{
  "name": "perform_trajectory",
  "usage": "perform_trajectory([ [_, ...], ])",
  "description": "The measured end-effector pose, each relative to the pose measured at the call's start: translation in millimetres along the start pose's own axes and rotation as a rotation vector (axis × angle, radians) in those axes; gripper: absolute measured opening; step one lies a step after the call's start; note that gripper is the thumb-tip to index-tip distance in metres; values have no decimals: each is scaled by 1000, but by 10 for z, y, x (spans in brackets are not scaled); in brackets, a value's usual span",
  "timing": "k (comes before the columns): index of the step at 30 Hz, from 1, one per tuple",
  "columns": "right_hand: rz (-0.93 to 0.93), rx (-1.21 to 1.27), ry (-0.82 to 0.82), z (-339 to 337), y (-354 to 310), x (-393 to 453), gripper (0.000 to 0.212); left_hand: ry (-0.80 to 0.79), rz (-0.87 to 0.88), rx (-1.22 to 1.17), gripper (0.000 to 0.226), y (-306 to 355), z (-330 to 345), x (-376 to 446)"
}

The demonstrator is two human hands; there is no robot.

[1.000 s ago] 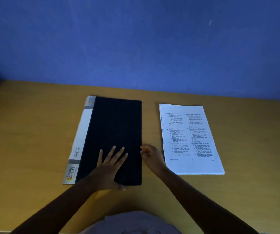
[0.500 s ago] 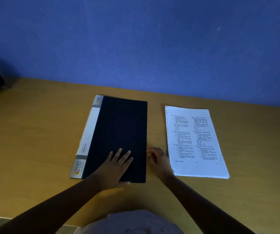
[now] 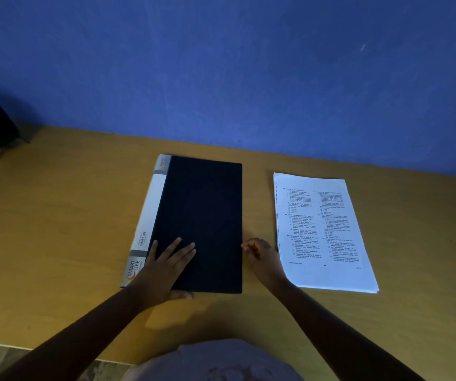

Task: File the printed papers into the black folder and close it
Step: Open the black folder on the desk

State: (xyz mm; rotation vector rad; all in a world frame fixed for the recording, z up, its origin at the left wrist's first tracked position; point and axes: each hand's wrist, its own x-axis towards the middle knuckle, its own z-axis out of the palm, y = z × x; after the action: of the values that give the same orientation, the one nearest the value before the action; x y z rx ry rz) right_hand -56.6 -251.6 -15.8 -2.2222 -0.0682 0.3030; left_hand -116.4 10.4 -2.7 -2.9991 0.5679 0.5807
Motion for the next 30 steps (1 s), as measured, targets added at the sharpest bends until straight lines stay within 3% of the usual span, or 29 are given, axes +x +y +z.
perform_trajectory([
  [5, -2, 4, 0, 26, -3, -19, 15, 113, -11, 117, 86, -170, -72, -244],
  [14, 8, 7, 22, 0, -46, -44, 16, 253, -10, 29, 74, -105, -36, -312],
  [19, -54, -173, -22, 37, -59, -170, 27, 373, -99, -120, 72, 33, -170, -324],
  [22, -107, -200, -15, 88, -80, -222, 29, 381, -68, -281, 73, 96, -248, -321],
  [26, -119, -177, 7, 117, -107, -223, 25, 596, -59, -467, 72, 94, -148, -285],
  [30, -141, -197, -15, 112, -116, -213, 26, 768, -272, -772, 55, 76, -74, -301],
])
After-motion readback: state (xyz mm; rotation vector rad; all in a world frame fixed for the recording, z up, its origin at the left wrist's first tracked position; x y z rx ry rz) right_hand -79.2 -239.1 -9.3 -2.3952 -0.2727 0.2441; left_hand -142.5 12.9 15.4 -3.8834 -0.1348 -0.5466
